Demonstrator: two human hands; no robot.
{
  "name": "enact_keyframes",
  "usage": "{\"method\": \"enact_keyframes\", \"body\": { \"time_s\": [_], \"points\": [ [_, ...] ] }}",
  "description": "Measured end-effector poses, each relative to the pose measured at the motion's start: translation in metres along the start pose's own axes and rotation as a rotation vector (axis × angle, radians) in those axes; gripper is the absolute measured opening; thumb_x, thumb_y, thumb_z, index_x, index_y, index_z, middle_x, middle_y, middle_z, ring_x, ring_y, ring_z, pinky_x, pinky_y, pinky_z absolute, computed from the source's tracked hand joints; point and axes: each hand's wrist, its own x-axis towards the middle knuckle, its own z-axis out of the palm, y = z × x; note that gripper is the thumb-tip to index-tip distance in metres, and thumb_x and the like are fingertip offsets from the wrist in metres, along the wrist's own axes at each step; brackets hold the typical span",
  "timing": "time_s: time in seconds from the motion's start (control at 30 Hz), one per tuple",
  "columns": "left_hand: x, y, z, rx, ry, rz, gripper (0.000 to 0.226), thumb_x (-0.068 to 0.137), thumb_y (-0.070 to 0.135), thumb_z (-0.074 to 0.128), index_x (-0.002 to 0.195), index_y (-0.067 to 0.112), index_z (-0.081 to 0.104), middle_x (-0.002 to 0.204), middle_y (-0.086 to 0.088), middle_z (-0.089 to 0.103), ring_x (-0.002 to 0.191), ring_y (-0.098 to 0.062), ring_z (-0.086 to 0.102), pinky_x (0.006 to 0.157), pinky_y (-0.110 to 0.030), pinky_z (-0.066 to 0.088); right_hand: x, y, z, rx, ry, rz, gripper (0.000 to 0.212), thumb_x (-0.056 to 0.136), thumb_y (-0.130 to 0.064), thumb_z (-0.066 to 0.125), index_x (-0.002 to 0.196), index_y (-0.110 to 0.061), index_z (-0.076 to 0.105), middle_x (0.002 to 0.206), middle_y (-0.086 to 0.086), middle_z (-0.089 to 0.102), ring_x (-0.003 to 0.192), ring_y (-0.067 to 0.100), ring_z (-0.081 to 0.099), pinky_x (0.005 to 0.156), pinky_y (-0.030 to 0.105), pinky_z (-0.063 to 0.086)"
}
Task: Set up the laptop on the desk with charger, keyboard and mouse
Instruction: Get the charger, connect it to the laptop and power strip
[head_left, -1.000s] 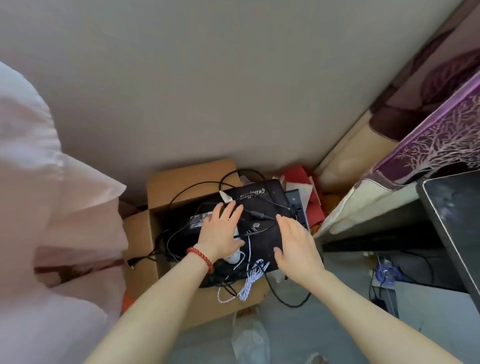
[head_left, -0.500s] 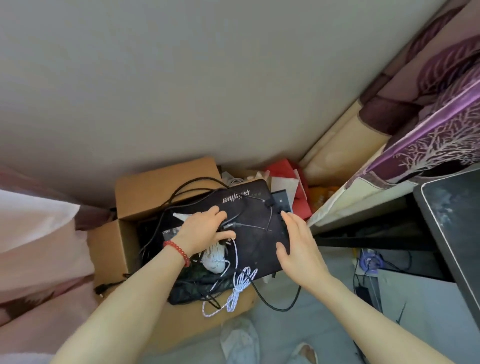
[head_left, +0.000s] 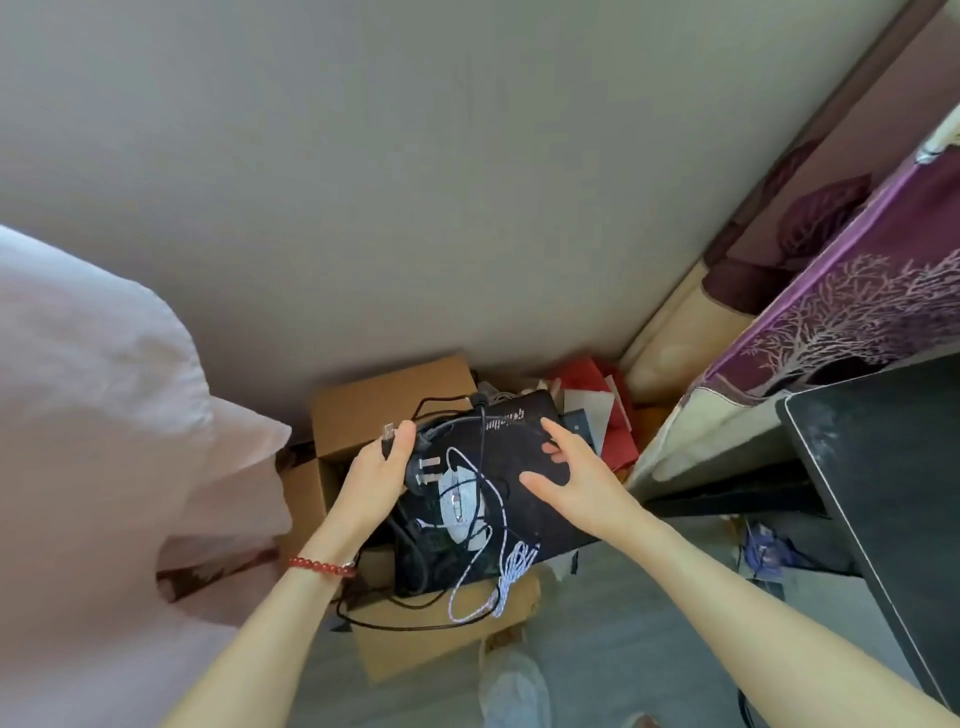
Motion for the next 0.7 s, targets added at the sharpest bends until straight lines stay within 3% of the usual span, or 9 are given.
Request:
{"method": "enact_keyframes", "body": {
  "time_s": [0.1,0.17,0.23,0.37,0.43,0.5,0.63,0.7],
  "points": [
    [-0.012,0.023,-0.005,-0.075,0.006,0.043,0.052,0.091,0.056,0.033,0.056,0.031,0.061,0.048,0.014,0.059,0.045,0.003,0.052,0.046,-0.008,0.036,-0.008,-0.010,-0.006,0.069,-0.050,-0.057,0.090,0.076,-0.058,0.060,0.146,-0.037,0.008,0.150,-0.006,0.031,0.134,0.007,0.032,0.102,0.028,0.029],
    [-0.025,0.043,-0.012,-0.109,-0.012,0.087,0.051,0.086,0.061,0.033,0.066,0.020,0.057,0.057,0.006,0.054,0.052,-0.007,0.048,0.055,-0.020,0.038,-0.021,-0.023,-0.014,0.113,-0.055,-0.078,0.097,0.069,-0.066,0.061,0.144,-0.042,0.005,0.152,-0.009,0.026,0.136,0.006,0.029,0.107,0.031,0.027],
    [-0.038,0.069,-0.022,-0.112,-0.017,0.160,0.038,0.089,0.052,0.040,0.073,0.021,0.057,0.067,-0.001,0.055,0.058,-0.012,0.047,0.057,-0.026,0.038,-0.036,-0.035,-0.025,0.136,-0.032,-0.108,0.102,0.062,-0.071,0.061,0.143,-0.046,0.004,0.153,-0.012,0.024,0.137,0.005,0.027,0.111,0.034,0.027],
    [-0.072,0.140,-0.040,-0.186,-0.004,0.276,0.015,0.090,0.039,0.050,0.084,0.033,0.062,0.079,0.011,0.065,0.072,-0.006,0.062,0.059,-0.022,0.044,-0.066,-0.066,-0.065,0.140,0.015,-0.191,0.101,0.060,-0.072,0.062,0.142,-0.047,0.008,0.144,-0.021,0.029,0.136,0.001,0.027,0.108,0.027,0.026],
    [-0.090,0.176,-0.045,-0.235,-0.007,0.316,0.015,0.089,0.039,0.050,0.085,0.031,0.062,0.076,0.014,0.064,0.063,0.005,0.063,0.053,-0.012,0.045,-0.081,-0.079,-0.082,0.134,0.019,-0.239,0.100,0.061,-0.071,0.061,0.143,-0.045,0.010,0.146,-0.019,0.030,0.135,0.000,0.027,0.106,0.024,0.025],
    [-0.111,0.214,-0.050,-0.309,-0.011,0.332,0.026,0.086,0.048,0.048,0.087,0.028,0.064,0.065,0.017,0.061,0.050,0.007,0.058,0.043,-0.008,0.040,-0.099,-0.093,-0.098,0.130,0.029,-0.302,0.102,0.061,-0.071,0.062,0.143,-0.046,0.007,0.150,-0.017,0.027,0.135,-0.001,0.026,0.106,0.024,0.024],
    [-0.143,0.275,-0.055,-0.408,-0.037,0.334,0.086,0.055,0.076,0.041,0.099,0.008,0.065,0.044,0.011,0.043,0.041,-0.006,0.035,0.039,-0.017,0.026,-0.131,-0.116,-0.125,0.141,0.084,-0.428,0.107,0.060,-0.073,0.064,0.140,-0.053,-0.004,0.154,-0.023,0.010,0.141,-0.001,0.013,0.114,0.032,0.019],
    [-0.154,0.298,-0.052,-0.451,-0.090,0.361,0.092,0.050,0.080,0.041,0.098,0.005,0.065,0.043,0.008,0.038,0.035,-0.005,0.028,0.036,-0.017,0.023,-0.141,-0.132,-0.140,0.162,0.114,-0.485,0.111,0.057,-0.075,0.064,0.139,-0.054,-0.007,0.155,-0.023,0.001,0.142,-0.002,0.005,0.117,0.037,0.015]
  ]
}}
